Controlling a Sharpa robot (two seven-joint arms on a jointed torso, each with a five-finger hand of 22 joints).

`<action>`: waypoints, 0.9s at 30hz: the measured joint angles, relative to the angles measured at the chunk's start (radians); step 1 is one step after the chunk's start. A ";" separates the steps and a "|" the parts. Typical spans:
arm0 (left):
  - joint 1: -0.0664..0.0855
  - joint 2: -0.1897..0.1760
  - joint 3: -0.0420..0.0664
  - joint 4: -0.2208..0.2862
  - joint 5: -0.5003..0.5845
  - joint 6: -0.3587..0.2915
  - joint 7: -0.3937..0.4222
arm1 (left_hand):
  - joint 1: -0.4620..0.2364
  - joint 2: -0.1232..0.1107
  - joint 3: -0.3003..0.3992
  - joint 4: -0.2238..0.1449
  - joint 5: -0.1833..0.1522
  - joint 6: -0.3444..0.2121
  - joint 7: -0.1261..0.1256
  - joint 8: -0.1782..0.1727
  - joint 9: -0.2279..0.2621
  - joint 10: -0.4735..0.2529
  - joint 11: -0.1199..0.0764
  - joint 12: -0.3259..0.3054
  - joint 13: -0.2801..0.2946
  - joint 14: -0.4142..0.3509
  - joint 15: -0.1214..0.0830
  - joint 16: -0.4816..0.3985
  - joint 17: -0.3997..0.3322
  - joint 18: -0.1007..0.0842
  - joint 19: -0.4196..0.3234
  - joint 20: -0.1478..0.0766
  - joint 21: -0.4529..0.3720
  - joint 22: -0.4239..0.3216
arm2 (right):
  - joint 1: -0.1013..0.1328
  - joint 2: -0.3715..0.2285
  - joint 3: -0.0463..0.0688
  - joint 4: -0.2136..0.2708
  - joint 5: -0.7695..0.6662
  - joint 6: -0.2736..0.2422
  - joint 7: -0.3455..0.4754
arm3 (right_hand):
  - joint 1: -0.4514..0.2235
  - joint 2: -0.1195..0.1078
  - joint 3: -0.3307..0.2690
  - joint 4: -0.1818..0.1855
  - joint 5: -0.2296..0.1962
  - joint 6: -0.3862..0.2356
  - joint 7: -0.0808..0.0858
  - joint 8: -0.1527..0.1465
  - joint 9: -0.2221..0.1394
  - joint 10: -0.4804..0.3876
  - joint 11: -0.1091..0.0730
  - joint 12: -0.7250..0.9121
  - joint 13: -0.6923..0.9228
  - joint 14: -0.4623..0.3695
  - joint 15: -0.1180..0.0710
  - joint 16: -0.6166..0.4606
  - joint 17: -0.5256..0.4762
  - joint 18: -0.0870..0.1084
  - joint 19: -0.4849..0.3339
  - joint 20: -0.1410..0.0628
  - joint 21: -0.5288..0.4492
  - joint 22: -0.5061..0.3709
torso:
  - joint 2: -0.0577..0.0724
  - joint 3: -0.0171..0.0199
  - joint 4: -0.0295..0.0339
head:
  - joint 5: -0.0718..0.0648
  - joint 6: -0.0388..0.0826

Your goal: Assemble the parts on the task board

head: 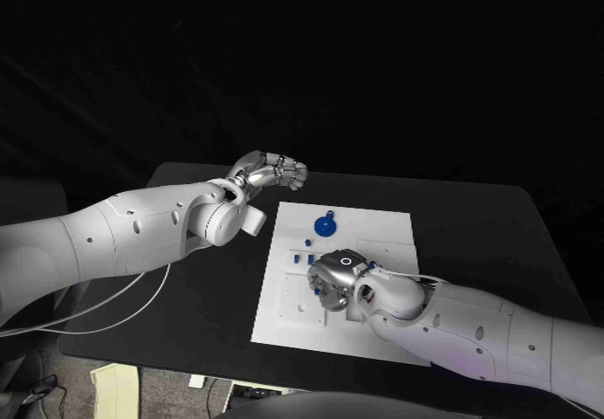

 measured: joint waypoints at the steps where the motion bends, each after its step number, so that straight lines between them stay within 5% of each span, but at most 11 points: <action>1: 0.000 0.000 0.000 0.000 0.000 0.000 0.000 | 0.000 0.000 0.000 0.000 0.000 0.000 0.000 0.000 0.000 0.000 0.000 0.000 0.000 0.000 0.000 0.000 0.000 0.000 0.000 0.000 0.000 0.000 | 0.000 0.001 -0.001 -0.001 0.001 0.000 0.000 | -0.002 -0.002 0.000 0.000 0.004 0.000 0.000 0.000 0.001 0.000 0.000 -0.004 0.000 0.000 0.000 0.000 0.000 0.000 0.000 0.000 0.000 0.000 | 0.000 -0.0001 0.0001 | 0.000 0.000; 7: 0.000 0.000 0.000 0.000 0.000 0.000 -0.001 | 0.000 0.000 0.000 0.000 0.000 0.000 0.000 0.000 0.000 0.000 0.000 0.000 0.000 0.000 0.000 0.000 0.000 0.000 0.000 0.000 0.000 0.001 | 0.001 0.004 -0.003 -0.005 0.011 0.005 0.000 | -0.035 -0.021 -0.020 0.006 0.029 -0.007 0.007 -0.005 0.004 -0.003 0.003 -0.018 0.005 -0.002 0.002 0.000 -0.005 0.000 0.000 0.000 0.000 0.000 | 0.000 -0.0004 0.0002 | 0.000 -0.002; 12: 0.000 -0.001 0.000 0.000 0.000 0.000 -0.003 | 0.000 0.000 0.000 0.000 0.000 0.000 0.000 0.000 -0.001 0.000 0.000 0.000 -0.001 0.000 0.000 0.000 0.000 0.000 0.000 0.000 0.000 0.001 | 0.000 0.003 -0.005 -0.009 0.027 0.004 0.000 | -0.069 -0.052 -0.051 0.030 0.022 -0.053 0.023 -0.035 -0.009 -0.053 0.032 -0.054 -0.002 -0.014 0.014 0.000 -0.007 0.000 -0.007 0.001 0.004 0.000 | 0.000 -0.0003 -0.0001 | 0.000 -0.003; 16: 0.000 -0.002 0.000 0.000 0.000 0.000 -0.004 | 0.000 0.000 0.000 0.000 0.000 0.000 0.000 0.000 -0.001 0.000 0.000 0.000 -0.001 0.000 0.000 0.000 0.000 0.000 0.000 0.000 0.000 0.001 | 0.000 0.000 -0.005 -0.008 0.040 0.002 0.003 | -0.066 -0.081 -0.064 0.043 0.001 -0.080 0.029 -0.055 -0.016 -0.087 0.040 -0.072 -0.002 -0.016 0.030 0.000 -0.007 -0.001 -0.009 0.002 0.004 0.000 | -0.001 -0.0004 -0.0008 | 0.000 -0.003; 18: 0.000 -0.002 0.000 0.000 0.001 0.000 -0.004 | 0.000 0.000 0.000 0.000 0.000 0.000 0.000 0.000 -0.001 0.000 0.000 0.000 -0.001 0.000 0.000 0.000 0.000 0.000 0.000 0.000 0.000 0.001 | -0.001 -0.003 -0.005 -0.004 0.049 -0.001 0.005 | -0.066 -0.093 -0.072 0.050 0.000 -0.099 0.037 -0.066 -0.020 -0.105 0.043 -0.089 -0.002 -0.020 0.038 0.000 -0.008 -0.007 -0.014 0.001 0.004 0.000 | -0.001 -0.0004 -0.0008 | 0.001 -0.003; 22: 0.000 -0.003 0.000 0.000 0.001 0.000 -0.006 | 0.000 0.000 0.000 0.000 0.000 0.000 0.000 0.000 -0.001 0.000 0.000 0.000 -0.002 0.000 0.000 0.000 0.001 0.000 0.000 0.000 0.000 0.001 | -0.002 -0.021 -0.006 0.014 0.072 -0.027 0.008 | -0.064 -0.112 -0.096 0.054 0.008 -0.171 0.077 -0.090 -0.031 -0.184 0.079 -0.112 -0.058 -0.034 0.059 -0.006 -0.010 -0.023 -0.031 0.002 -0.004 0.000 | -0.001 -0.0006 -0.0007 | 0.001 -0.002; 27: 0.000 -0.005 0.000 -0.004 0.001 0.000 -0.007 | 0.000 0.000 0.000 0.000 0.000 0.000 0.000 0.000 -0.002 0.000 0.000 0.000 -0.002 0.000 0.000 0.000 0.001 0.000 0.000 0.000 0.000 0.002 | -0.002 -0.050 -0.007 0.039 0.104 -0.077 0.010 | -0.059 -0.117 -0.109 0.051 0.008 -0.188 0.084 -0.096 -0.034 -0.204 0.082 -0.104 -0.063 -0.040 0.065 -0.006 -0.011 -0.023 -0.036 0.004 -0.005 0.000 | -0.001 -0.0008 -0.0008 | -0.001 0.001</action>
